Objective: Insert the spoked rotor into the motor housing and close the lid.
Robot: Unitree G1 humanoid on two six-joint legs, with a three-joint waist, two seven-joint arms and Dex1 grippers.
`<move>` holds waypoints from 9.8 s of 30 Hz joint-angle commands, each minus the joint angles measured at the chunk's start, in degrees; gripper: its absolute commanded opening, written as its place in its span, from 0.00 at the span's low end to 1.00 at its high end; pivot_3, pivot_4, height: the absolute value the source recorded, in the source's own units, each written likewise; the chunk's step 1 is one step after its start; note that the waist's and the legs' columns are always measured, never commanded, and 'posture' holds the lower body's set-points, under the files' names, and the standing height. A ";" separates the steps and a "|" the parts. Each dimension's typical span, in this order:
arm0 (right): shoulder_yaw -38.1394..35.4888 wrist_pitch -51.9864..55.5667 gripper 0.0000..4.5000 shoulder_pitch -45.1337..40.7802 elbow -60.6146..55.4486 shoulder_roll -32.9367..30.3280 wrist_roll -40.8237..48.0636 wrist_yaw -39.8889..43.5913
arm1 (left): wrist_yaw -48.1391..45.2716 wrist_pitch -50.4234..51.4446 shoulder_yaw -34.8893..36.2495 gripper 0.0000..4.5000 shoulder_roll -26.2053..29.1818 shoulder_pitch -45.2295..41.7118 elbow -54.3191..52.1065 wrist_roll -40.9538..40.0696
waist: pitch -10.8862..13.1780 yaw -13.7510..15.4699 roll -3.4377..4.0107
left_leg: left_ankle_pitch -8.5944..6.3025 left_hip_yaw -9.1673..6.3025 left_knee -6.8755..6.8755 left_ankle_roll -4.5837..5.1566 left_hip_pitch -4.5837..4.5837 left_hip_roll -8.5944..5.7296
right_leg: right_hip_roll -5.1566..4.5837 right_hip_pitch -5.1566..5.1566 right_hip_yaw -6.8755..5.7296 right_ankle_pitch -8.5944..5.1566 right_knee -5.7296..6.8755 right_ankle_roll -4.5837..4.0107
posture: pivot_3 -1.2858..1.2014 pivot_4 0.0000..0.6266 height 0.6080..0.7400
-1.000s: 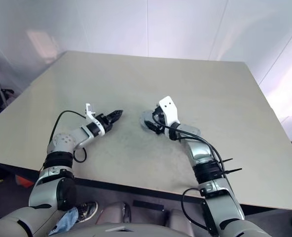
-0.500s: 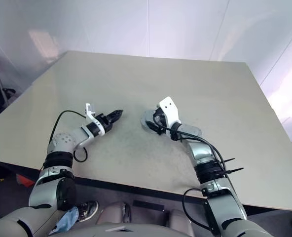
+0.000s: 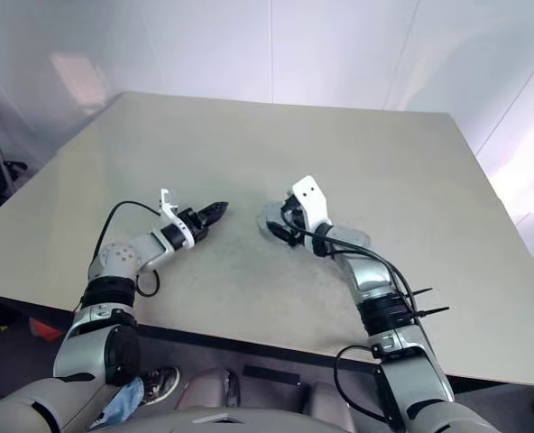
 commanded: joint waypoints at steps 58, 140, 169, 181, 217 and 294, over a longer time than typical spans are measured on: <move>-4.70 2.13 0.70 -2.19 -2.36 2.91 5.21 -2.01 | 0.07 0.54 -1.19 0.22 -1.20 1.52 -4.71 -0.47 | 0.15 -0.09 -0.07 | 0.14 0.02 -0.49 -0.23 0.07 0.00 | 0.05 -0.21 0.09 0.04 -0.11 -0.07 | 0.52 0.00 1.00; -1.76 2.99 1.00 -1.12 -1.48 -0.54 -0.68 -4.43 | 1.45 -3.93 -8.61 0.00 -9.08 -11.67 20.62 10.34 | 0.02 1.50 -0.04 | -0.06 0.01 -0.26 0.09 1.20 -0.01 | -0.02 1.07 0.04 -0.02 -0.20 0.03 | 0.52 0.00 1.00; -53.00 69.57 1.00 -10.33 -7.13 12.52 21.44 -22.89 | -1.59 -4.35 -8.71 0.00 -11.03 -13.01 20.60 12.35 | -0.06 2.99 0.19 | 0.20 0.06 -1.08 -0.35 1.18 -0.17 | -0.09 0.93 0.03 -0.08 -0.75 0.12 | 0.52 0.00 1.00; -57.00 63.99 1.00 -15.35 -3.97 23.13 22.93 -27.29 | -1.66 -5.00 -8.98 0.00 -11.01 -13.10 19.94 12.84 | -0.09 2.73 0.22 | 0.67 0.08 -2.11 -1.13 1.55 -0.22 | -0.05 0.92 0.04 -0.29 -1.06 0.50 | 0.52 0.00 1.00; -56.14 52.05 0.50 -19.92 2.83 22.03 33.03 -31.59 | 0.39 -8.91 -5.09 0.00 -11.21 -11.10 17.97 11.34 | -0.12 1.24 0.30 | 0.79 0.14 -2.26 -1.29 1.11 0.15 | 0.36 0.13 0.03 0.15 -1.05 -0.30 | 0.52 0.00 1.00; -54.22 41.76 0.50 -17.61 7.37 19.55 38.77 -38.07 | 6.15 -16.65 -3.47 0.00 -10.51 -10.66 21.80 11.41 | -0.38 1.13 0.65 | 0.79 0.14 -2.24 -1.29 1.39 0.17 | 0.36 0.40 0.03 0.10 -1.06 -0.24 | 0.52 0.00 1.00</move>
